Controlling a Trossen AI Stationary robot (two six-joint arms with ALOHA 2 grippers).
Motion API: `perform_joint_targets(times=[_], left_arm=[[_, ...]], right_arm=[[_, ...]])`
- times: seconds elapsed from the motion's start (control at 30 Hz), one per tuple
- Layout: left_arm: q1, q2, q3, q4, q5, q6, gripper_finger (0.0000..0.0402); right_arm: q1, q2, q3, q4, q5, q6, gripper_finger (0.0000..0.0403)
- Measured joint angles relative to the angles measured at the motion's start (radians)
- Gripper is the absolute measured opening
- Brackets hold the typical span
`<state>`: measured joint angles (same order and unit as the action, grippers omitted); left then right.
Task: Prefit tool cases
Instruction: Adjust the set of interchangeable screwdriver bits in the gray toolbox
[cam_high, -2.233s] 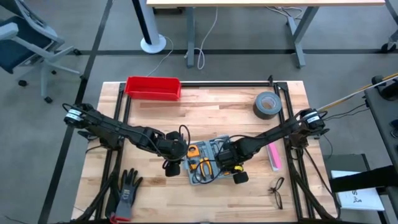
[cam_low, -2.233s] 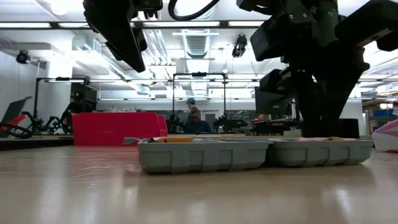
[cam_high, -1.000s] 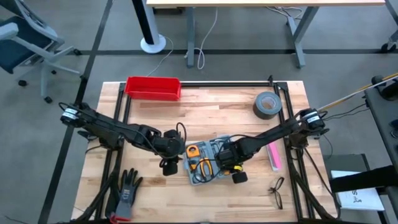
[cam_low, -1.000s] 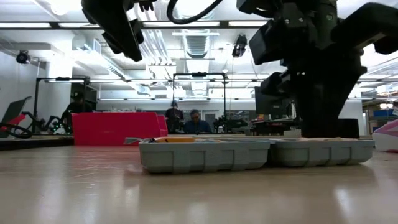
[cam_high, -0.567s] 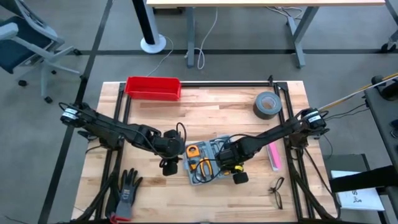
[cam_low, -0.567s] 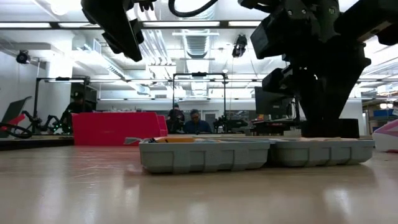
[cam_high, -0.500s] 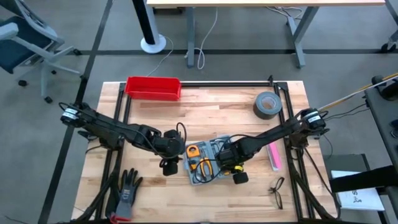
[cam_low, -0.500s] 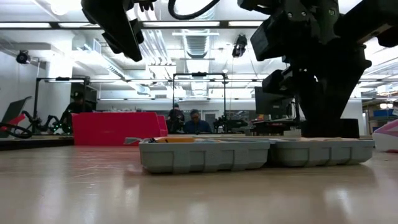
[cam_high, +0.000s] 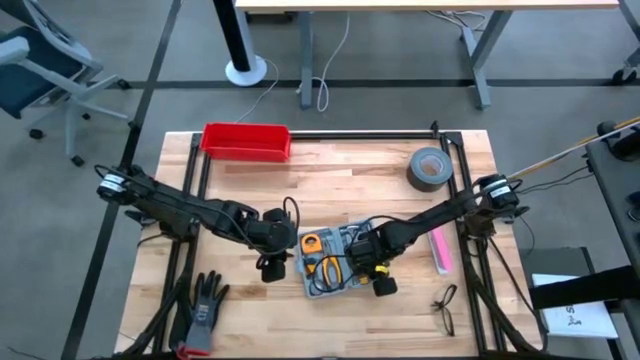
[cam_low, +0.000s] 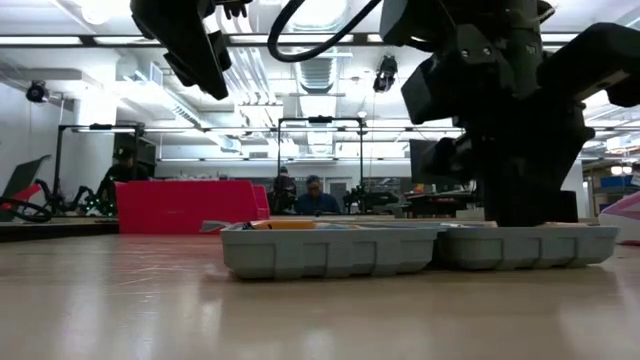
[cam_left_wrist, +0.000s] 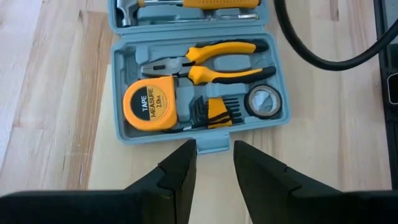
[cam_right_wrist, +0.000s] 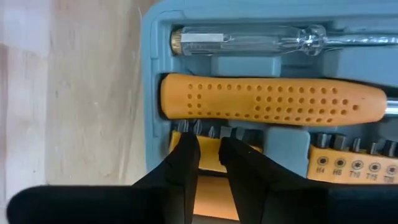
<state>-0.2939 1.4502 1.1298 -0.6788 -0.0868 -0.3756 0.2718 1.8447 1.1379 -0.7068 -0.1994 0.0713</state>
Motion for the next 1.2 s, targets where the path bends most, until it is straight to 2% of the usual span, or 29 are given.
perform_joint_targets(times=[0.23,0.5,0.83,1.2], left_arm=[[0.0,0.0,0.0,-0.001,0.0,0.0,0.0114],[0.0,0.0,0.0,-0.005,0.0,0.0,0.0114],[0.0,0.0,0.0,-0.013,0.0,0.0,0.0114],[0.0,0.0,0.0,-0.012,0.0,0.005,0.0114]], right_arm=[[-0.005,-0.053,0.033,-0.046,0.066,0.031,0.0066],[0.011,-0.063,0.094,-0.131,0.05,0.061,0.0075],[0.026,-0.091,0.173,-0.209,0.038,0.079,0.0062],[0.034,-0.056,0.167,-0.222,0.016,0.093,0.008]])
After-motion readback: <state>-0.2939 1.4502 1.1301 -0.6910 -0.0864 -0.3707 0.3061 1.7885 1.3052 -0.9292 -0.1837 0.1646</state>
